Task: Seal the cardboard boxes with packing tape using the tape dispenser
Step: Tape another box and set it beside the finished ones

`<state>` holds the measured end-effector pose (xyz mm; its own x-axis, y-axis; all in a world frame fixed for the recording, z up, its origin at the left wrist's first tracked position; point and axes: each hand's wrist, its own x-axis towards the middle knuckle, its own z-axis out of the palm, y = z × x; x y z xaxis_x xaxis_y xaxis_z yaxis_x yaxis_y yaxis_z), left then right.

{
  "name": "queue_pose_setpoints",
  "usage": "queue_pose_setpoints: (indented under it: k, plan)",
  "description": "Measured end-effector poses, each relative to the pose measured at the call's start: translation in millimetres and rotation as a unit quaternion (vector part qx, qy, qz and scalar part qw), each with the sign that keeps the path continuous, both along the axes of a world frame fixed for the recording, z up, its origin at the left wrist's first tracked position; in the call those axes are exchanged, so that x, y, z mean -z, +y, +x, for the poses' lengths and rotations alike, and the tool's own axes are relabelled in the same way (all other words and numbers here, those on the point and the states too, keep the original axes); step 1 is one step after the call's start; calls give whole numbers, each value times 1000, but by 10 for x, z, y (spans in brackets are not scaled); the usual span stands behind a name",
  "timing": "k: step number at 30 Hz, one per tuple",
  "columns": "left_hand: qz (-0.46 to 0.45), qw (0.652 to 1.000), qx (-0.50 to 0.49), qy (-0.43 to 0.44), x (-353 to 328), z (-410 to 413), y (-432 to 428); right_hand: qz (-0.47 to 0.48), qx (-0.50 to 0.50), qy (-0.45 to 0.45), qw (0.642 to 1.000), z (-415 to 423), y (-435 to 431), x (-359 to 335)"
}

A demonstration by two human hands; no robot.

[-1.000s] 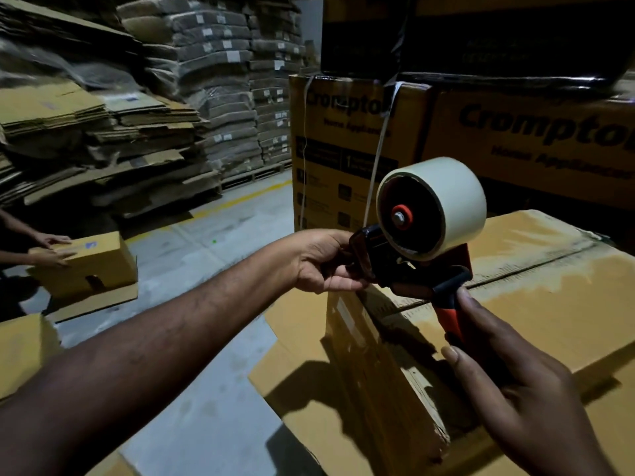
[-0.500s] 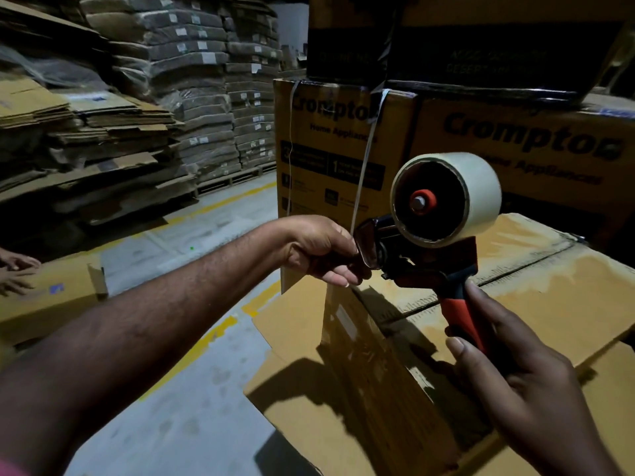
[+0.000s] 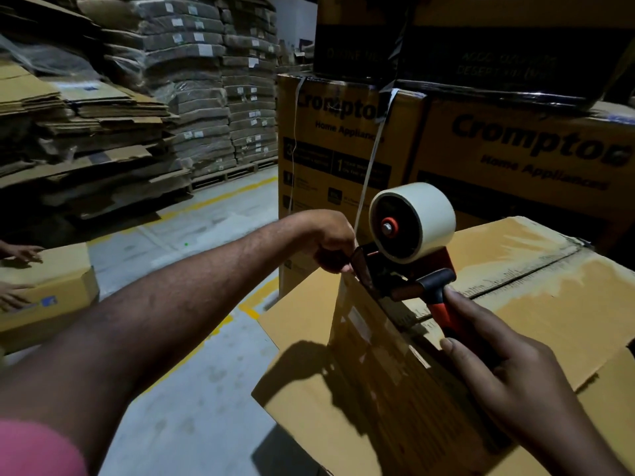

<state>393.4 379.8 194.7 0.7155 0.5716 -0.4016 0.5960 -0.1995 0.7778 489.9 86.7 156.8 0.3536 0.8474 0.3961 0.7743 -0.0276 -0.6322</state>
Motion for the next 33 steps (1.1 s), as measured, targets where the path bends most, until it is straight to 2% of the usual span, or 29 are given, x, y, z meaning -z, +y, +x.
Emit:
queue_pose_setpoints:
  k: [6, 11, 20, 23, 25, 26, 28, 29, 30, 31, 33]
  plan:
    - [58, 998, -37, 8, 77, -12, 155, -16, 9, -3, 1000, -92, 61, 23]
    - [122, 990, -45, 48, 154, 67, 149, -38, 16, -32, 999, -67, 156, 72]
    - [11, 997, -68, 38, 376, 32, 281, -45, 36, -25, 998, -58, 220, 92]
    - [-6, 996, -55, 64, 434, 16, 325, -49, 50, -27, 997, -53, 217, 98]
    - [57, 992, -63, 95, 479, 38, 364, -54, 58, -29, 996, -39, 205, 101]
    - [126, 984, -67, 112, 486, 48, 369, -56, 60, -27, 996, -33, 200, 101]
    - [313, 939, -66, 126, 443, 46, 353, -59, 66, -26, 996, -27, 196, 98]
    - [375, 921, -60, 93, 408, 42, 338, -62, 68, -28, 995, -31, 197, 94]
    - [384, 921, -42, 40, 378, 35, 339, -65, 69, -30, 995, -40, 199, 87]
    - [335, 942, -16, -26, 357, 23, 344, -65, 70, -35, 995, -51, 199, 79]
    - [153, 982, 37, -101, 327, -28, 280, -66, 67, -52, 994, -75, 195, 63]
